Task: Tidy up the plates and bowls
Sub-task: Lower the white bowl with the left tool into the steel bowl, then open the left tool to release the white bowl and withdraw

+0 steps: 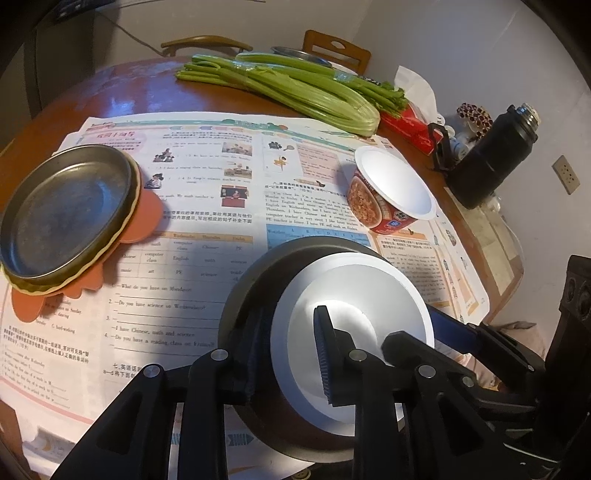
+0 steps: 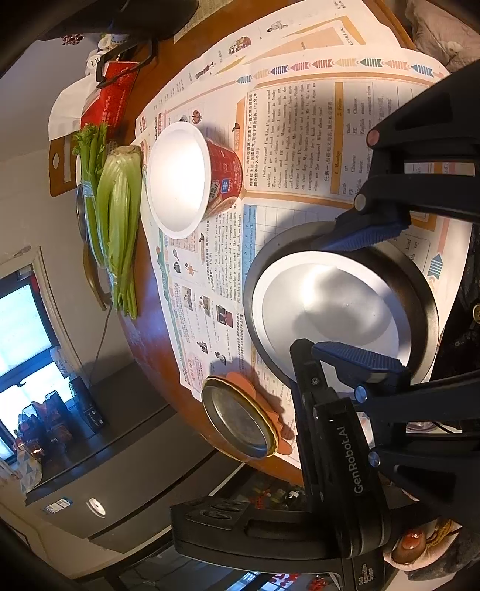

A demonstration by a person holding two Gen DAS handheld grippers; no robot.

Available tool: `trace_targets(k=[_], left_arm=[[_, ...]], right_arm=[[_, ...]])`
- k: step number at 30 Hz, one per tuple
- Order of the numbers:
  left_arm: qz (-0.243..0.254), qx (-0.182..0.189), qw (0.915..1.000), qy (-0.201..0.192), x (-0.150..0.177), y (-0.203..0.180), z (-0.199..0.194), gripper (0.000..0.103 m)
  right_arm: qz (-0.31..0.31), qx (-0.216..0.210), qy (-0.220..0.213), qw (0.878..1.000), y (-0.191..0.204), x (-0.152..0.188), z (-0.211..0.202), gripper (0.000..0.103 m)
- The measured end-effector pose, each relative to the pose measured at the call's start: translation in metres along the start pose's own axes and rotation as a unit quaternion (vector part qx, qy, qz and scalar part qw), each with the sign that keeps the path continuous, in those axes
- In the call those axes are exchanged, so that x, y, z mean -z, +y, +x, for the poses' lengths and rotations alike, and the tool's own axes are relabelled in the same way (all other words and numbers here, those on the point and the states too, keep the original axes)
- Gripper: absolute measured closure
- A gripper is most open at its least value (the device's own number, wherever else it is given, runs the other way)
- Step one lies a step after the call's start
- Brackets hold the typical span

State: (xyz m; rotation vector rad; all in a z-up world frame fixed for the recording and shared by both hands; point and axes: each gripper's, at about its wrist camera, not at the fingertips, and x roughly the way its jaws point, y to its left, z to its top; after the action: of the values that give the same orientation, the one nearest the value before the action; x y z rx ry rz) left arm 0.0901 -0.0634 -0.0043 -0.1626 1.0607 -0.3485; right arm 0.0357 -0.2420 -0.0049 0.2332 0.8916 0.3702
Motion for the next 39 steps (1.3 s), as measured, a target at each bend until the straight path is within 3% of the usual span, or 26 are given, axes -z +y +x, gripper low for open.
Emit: trace_targets(k=[18, 32, 39], left_arm=[[0.005, -0.026, 0.9988, -0.042, 0.0, -0.006, -0.033, 0.062], [0.008, -0.023, 0.9979, -0.059, 0.001, -0.009, -0.049, 0.053], [0.029, -0.013, 0.9977, -0.06, -0.016, -0.023, -0.04, 0.05]], right_arm=[[-0.006, 0.009, -0.036, 0.999, 0.003, -0.003, -0.026, 0.053], [-0.004, 0.02, -0.058, 0.998, -0.003, -0.005, -0.037, 0.053], [0.019, 0.027, -0.082, 0.996, -0.024, -0.015, -0.049, 0.053]])
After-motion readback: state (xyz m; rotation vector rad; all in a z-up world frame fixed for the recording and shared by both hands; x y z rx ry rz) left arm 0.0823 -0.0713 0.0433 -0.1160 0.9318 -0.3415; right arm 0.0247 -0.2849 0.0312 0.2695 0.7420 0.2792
